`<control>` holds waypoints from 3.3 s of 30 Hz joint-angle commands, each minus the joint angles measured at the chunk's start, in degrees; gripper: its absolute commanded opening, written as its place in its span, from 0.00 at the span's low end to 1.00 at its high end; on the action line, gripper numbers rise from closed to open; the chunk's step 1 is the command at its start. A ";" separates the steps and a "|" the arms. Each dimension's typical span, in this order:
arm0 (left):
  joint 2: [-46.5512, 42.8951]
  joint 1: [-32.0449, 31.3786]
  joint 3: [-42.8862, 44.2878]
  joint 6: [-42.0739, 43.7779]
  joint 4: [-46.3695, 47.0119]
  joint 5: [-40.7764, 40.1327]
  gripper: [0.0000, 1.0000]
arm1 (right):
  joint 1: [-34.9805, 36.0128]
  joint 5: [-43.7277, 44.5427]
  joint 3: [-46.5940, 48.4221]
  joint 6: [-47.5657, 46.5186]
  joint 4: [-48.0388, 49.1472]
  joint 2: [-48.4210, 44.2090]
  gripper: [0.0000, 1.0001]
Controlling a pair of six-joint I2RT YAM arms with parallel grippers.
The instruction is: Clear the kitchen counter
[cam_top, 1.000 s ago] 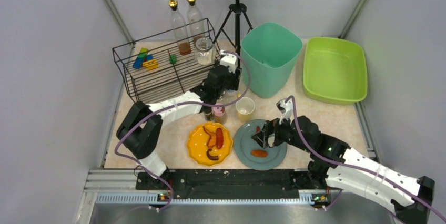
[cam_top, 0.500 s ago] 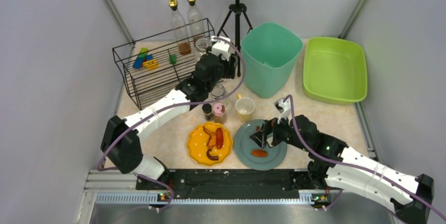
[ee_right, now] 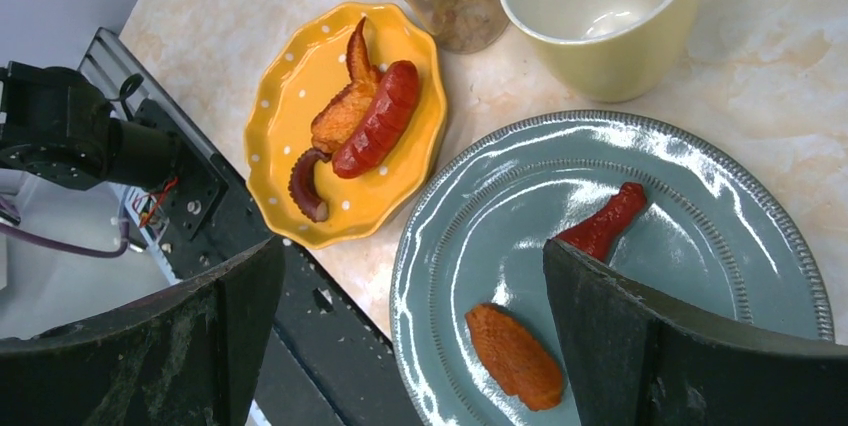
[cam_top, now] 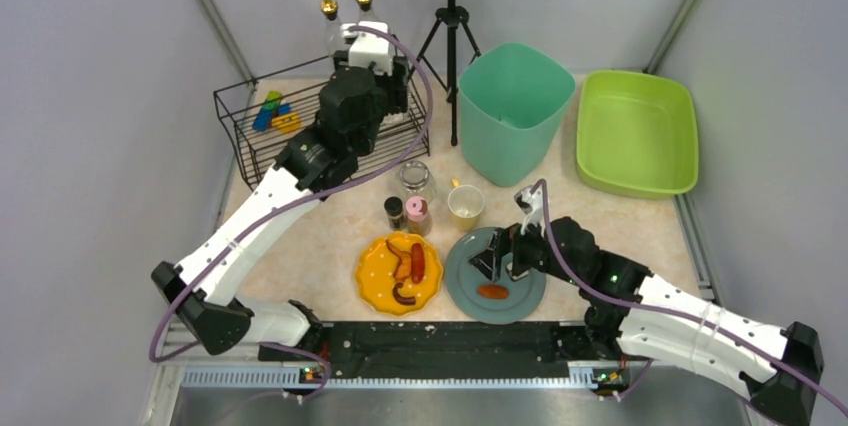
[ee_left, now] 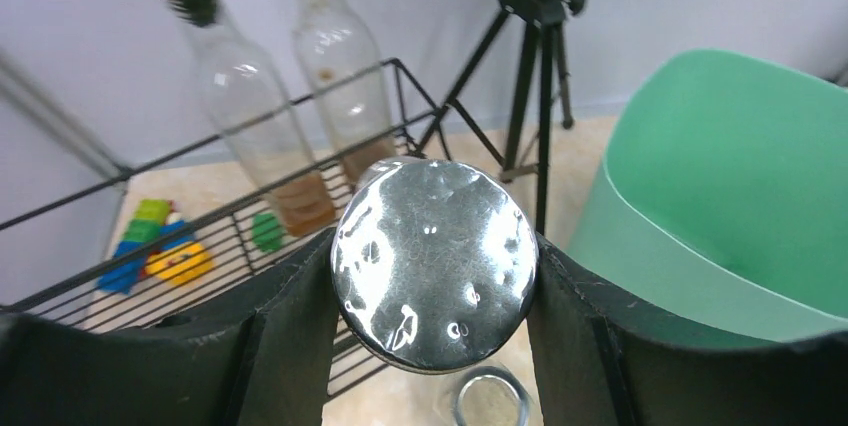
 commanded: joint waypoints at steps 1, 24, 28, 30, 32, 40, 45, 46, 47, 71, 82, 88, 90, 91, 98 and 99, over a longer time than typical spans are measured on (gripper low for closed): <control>-3.42 3.60 4.88 1.43 -2.95 -4.89 0.00 | -0.12 -1.38 -0.68 -0.36 5.82 1.16 0.99; 3.06 33.84 10.10 -7.30 0.52 7.02 0.00 | -0.11 -6.27 -4.68 0.78 15.34 4.17 0.99; 5.38 35.30 10.30 -7.93 3.76 6.41 0.00 | -0.13 -7.40 -5.83 1.38 17.19 4.40 0.99; 6.27 36.14 10.97 -8.81 4.21 7.10 0.00 | -0.14 -7.93 -6.51 1.77 18.22 4.57 0.99; 7.23 36.82 11.75 -9.47 4.68 7.47 0.00 | -0.10 -8.47 -7.14 1.94 19.19 4.82 0.99; 11.05 37.52 12.77 -11.57 6.75 8.05 0.00 | -0.14 -10.14 -8.44 1.94 22.58 7.19 0.99; 13.18 37.52 11.50 -13.26 8.99 9.87 0.00 | -0.13 -11.01 -9.00 1.79 24.06 8.68 0.99; 13.55 37.52 11.30 -13.55 9.41 10.50 0.00 | -0.14 -11.09 -9.12 1.71 24.17 8.81 0.99; 14.03 37.50 11.08 -13.72 9.82 11.01 0.00 | -0.14 -11.10 -9.10 1.73 24.31 8.88 0.99; 18.55 36.15 2.75 -13.48 12.88 12.06 0.00 | -0.14 -10.67 -10.78 2.61 27.22 11.55 0.99; 19.52 35.45 1.73 -11.77 12.98 11.36 0.45 | -0.14 -10.21 -11.49 2.86 27.47 11.36 0.99; 18.71 34.89 1.88 -9.89 12.97 10.77 0.76 | -0.12 -10.31 -11.63 2.96 27.78 11.58 0.99; 18.30 34.84 2.38 -9.43 12.65 10.97 0.83 | -0.13 -10.31 -11.69 2.95 27.99 11.53 0.99; 18.08 34.81 2.65 -9.25 12.37 10.94 0.87 | -0.10 -10.31 -11.76 2.99 28.07 11.65 0.99; 15.59 34.80 3.65 -8.35 10.39 11.31 0.99 | -0.12 -10.49 -11.17 3.05 27.58 11.51 0.99; 14.91 34.80 3.55 -8.33 10.08 11.56 0.99 | -0.12 -10.48 -11.05 3.20 27.47 11.37 0.99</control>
